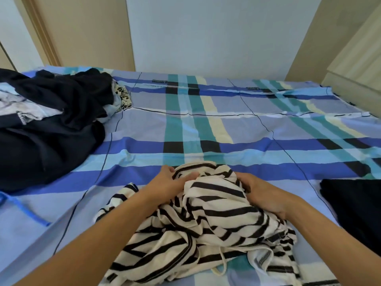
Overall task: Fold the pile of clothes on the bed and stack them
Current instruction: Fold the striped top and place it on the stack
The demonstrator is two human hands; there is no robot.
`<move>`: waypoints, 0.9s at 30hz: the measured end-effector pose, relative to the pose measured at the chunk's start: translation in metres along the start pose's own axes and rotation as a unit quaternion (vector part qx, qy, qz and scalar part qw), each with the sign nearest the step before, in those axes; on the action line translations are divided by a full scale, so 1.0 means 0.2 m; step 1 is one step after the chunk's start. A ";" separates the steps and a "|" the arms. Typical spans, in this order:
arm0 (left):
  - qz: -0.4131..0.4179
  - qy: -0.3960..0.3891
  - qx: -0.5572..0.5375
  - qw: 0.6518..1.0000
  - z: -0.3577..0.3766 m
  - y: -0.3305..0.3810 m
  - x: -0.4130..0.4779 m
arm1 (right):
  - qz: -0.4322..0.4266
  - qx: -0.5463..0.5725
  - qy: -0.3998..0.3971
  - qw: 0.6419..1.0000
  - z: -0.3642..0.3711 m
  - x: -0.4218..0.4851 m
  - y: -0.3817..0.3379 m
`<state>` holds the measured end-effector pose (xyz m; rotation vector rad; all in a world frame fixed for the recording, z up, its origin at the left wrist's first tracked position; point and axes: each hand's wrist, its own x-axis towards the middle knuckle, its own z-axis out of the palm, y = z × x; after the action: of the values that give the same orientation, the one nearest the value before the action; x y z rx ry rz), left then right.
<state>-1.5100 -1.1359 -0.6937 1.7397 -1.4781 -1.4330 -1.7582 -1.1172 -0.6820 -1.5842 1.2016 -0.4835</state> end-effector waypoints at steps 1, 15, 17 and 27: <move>-0.038 -0.061 -0.115 0.991 0.02 0.03 -0.02 | -0.027 -0.008 0.012 1.000 0.02 0.01 -0.01; 0.184 -0.078 0.003 0.980 -0.14 0.16 -0.07 | -0.205 0.185 0.406 0.871 -0.20 -0.01 -0.02; 0.195 0.023 -0.033 0.980 -0.20 0.20 -0.08 | -0.213 0.203 0.427 0.855 -0.28 -0.02 0.01; 0.218 0.240 -0.360 0.875 -0.50 0.21 -0.10 | -0.194 0.438 0.424 0.769 -0.50 -0.13 0.04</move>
<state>-1.4386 -1.1588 -0.6131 1.0815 -0.8257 -1.0104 -1.8514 -1.1427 -0.6453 -0.7261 0.9682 -1.8792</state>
